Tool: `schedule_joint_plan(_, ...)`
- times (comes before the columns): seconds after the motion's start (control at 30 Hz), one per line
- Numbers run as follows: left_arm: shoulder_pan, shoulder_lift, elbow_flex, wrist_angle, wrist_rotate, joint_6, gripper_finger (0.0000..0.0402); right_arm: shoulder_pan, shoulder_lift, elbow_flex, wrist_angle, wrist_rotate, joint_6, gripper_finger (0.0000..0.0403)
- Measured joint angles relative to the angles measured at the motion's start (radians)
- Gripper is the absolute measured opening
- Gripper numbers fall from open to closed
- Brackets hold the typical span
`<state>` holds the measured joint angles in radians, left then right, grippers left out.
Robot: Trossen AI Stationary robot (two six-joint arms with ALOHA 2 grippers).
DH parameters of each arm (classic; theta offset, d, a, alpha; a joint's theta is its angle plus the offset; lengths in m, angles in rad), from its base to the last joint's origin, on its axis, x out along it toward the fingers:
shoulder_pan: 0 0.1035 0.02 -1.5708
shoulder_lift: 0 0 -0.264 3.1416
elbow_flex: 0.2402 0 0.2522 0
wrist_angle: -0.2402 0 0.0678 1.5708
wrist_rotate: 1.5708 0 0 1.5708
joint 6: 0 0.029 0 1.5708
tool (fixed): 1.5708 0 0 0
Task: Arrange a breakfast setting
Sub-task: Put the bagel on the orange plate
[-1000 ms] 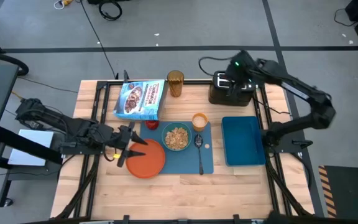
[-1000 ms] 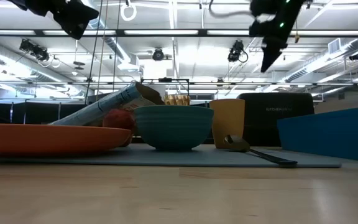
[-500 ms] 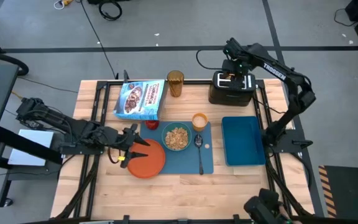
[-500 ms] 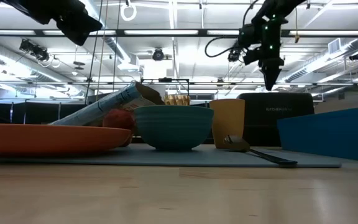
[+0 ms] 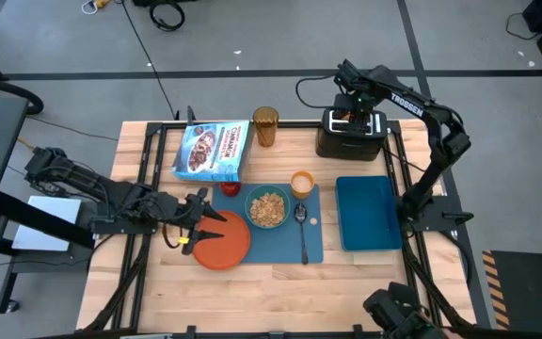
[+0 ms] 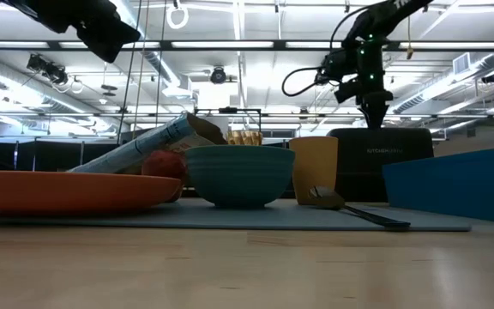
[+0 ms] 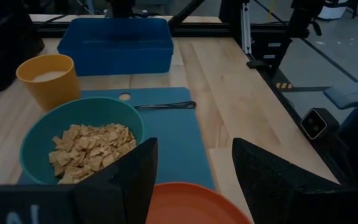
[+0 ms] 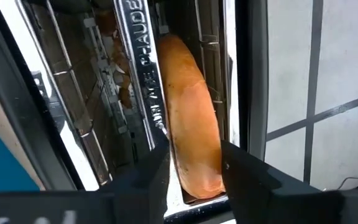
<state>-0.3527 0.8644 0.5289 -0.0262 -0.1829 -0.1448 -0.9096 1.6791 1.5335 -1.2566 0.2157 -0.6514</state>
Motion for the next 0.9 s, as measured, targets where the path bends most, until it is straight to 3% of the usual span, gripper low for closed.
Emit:
schedule_joint_plan(0.37, 0.0, -0.005, 0.0, -0.005, 0.0, -0.02, 0.0215, 0.003, -0.007, -0.004, -0.038, 0.02, 0.007, 0.0044)
schedule_joint_plan(0.73, 0.017, -0.059, 0.0, -0.032, 0.0, -0.023, 0.0215, 0.096, -0.219, -0.006, -0.044, 0.143, 0.021, 0.0039)
schedule_joint_plan(0.9, 0.044, -0.115, 0.0, -0.063, 0.0, -0.018, 0.0215, 0.197, -0.336, -0.005, -0.019, 0.188, 0.088, 0.0038)
